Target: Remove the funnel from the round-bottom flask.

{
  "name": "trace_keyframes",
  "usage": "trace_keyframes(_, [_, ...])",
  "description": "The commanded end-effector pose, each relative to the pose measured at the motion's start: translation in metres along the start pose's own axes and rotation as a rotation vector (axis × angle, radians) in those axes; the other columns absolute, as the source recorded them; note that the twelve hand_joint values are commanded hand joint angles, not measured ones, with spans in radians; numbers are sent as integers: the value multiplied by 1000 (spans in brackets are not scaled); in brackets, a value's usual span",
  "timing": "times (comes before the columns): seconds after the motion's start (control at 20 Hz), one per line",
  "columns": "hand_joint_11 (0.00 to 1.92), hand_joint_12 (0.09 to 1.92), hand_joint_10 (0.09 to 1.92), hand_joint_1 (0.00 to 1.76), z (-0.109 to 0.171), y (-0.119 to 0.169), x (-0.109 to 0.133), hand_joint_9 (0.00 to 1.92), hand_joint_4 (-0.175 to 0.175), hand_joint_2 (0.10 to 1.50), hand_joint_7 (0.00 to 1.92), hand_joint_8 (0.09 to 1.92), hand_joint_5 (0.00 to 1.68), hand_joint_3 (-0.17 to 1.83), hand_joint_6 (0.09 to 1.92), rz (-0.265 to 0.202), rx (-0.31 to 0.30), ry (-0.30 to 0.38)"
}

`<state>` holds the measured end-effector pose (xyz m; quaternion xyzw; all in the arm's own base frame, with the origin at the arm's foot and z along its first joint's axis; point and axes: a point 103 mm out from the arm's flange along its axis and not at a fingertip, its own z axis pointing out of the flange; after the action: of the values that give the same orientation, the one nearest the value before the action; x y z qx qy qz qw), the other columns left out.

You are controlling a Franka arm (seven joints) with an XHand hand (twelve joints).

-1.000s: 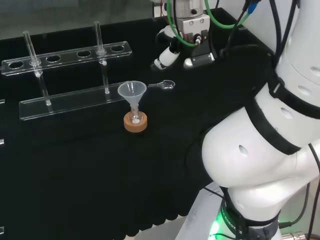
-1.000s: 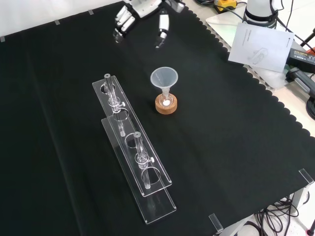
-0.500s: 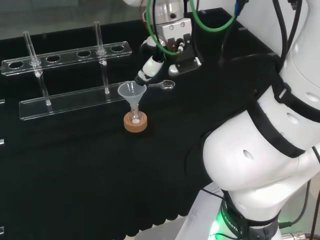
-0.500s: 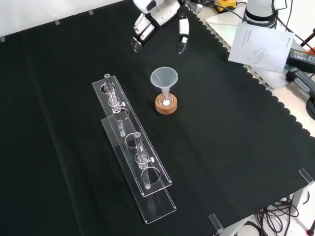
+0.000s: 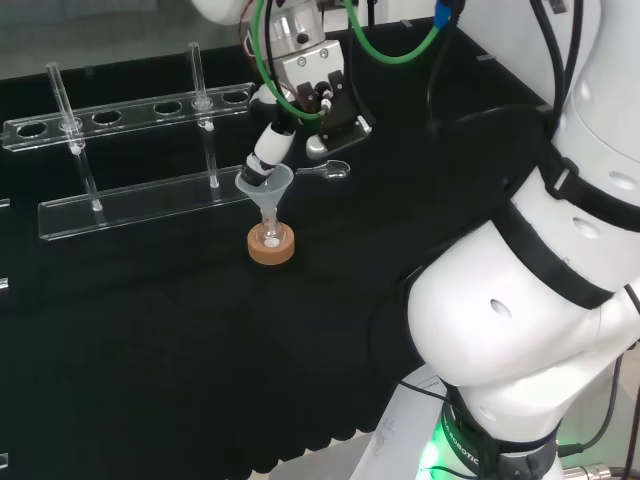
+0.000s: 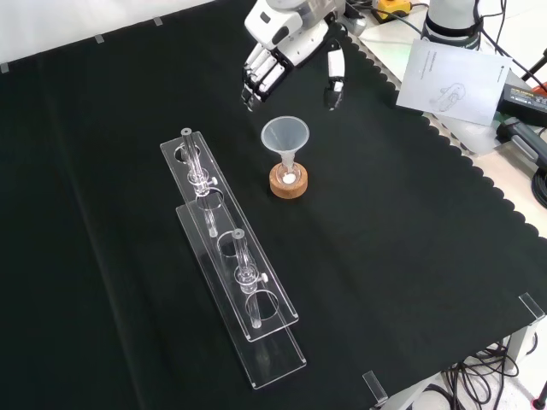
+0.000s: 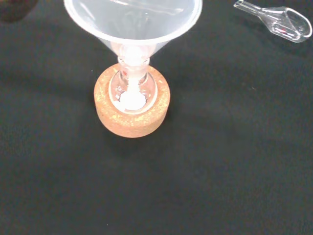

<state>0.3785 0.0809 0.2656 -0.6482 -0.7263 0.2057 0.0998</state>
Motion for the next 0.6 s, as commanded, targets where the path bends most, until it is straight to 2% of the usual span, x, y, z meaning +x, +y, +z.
trace_keyframes(0.05, [256,1499,804,557,3,7,15,100,0,654,0,364,83,270,87,-25,41,-50])
trace_keyframes(0.6, [239,1510,825,554,18,26,23,49,2,659,0,317,70,254,87,-37,69,-109])
